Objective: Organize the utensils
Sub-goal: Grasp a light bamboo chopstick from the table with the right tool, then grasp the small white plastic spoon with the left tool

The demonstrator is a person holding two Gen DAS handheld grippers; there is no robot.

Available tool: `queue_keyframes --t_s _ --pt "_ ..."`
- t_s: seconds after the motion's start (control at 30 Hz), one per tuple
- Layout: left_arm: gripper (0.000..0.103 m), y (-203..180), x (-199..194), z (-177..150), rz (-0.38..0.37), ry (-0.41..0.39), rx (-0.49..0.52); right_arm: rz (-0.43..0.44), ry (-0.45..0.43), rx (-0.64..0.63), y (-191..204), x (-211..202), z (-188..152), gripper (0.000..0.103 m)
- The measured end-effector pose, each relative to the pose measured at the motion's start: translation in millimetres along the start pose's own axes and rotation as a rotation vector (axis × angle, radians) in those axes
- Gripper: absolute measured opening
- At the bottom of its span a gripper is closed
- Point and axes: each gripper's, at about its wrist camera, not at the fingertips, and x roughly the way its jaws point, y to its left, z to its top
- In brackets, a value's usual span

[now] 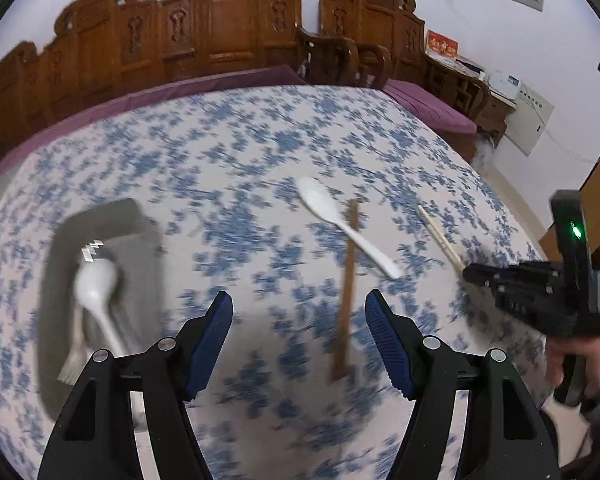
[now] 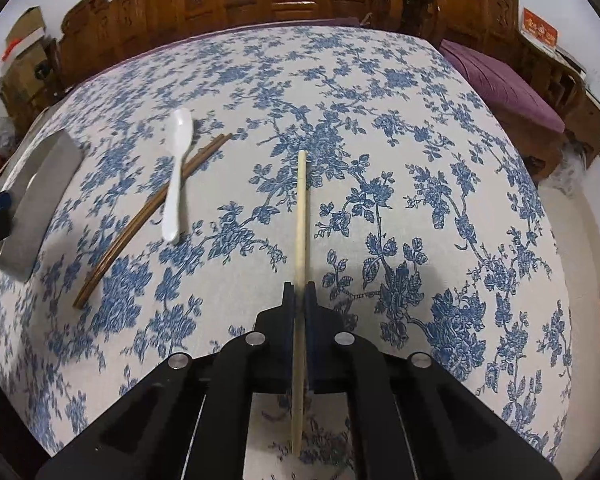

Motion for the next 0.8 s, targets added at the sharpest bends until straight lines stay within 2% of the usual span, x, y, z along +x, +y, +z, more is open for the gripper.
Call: queue_keyframes --t_s 0.17,0.27,0.5,0.57,0.63,0.7,0.8 --pt "0.065 -20 32 16 -0.008 0.054 -0.012 0.046 -0.013 0.014 -7 -5 -3 0.006" --pt "0.059 -22 61 28 -0.027 0.105 -0.064 0.052 -0.009 0.021 -13 -2 -3 0.006" --pt "0.054 -22 110 50 -0.025 0.171 -0.162 0.107 -0.011 0.086 -35 0 -2 0.006" --pt "0.045 -22 118 55 -0.010 0.179 -0.169 0.116 -0.024 0.100 -39 -4 0 0.006" --pt "0.042 -22 129 59 -0.008 0.199 -0.189 0.123 -0.034 0.106 -41 -7 2 0.006" --pt "0.035 -21 138 62 -0.003 0.219 -0.214 0.123 -0.043 0.102 -40 -10 4 0.006" --pt "0.029 -20 144 66 0.003 0.217 -0.234 0.121 -0.054 0.092 -37 -14 5 0.006"
